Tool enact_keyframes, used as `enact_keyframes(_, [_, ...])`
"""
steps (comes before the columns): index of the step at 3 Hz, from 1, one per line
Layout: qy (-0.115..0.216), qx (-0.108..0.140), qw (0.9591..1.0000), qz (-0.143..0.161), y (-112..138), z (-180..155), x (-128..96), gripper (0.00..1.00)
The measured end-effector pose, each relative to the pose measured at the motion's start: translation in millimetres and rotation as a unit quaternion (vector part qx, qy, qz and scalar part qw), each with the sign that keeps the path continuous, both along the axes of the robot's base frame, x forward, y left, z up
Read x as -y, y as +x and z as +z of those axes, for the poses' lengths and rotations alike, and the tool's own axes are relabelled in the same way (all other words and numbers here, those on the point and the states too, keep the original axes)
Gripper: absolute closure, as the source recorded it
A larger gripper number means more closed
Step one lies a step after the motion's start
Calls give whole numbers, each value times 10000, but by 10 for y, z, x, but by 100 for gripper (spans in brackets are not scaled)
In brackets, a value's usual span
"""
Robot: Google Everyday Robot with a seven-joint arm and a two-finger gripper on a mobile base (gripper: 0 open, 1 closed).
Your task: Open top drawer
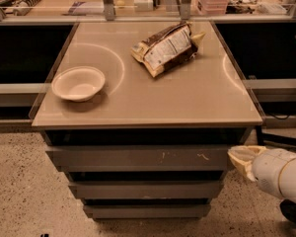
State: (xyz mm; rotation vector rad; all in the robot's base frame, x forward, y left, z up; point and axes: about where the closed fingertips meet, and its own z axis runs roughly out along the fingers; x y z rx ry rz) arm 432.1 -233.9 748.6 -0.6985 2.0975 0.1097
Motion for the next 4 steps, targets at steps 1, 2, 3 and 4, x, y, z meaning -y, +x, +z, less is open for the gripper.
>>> enact_keyframes(1, [376, 282, 9988, 145, 251, -177, -31, 100])
enact_keyframes(2, [683, 536, 9960, 221, 516, -292, -72, 100])
enact_keyframes(3, [775, 526, 9953, 244, 547, -368, -89, 100])
enact_keyframes(4, [816, 540, 9950, 214, 559, -383, -104, 100])
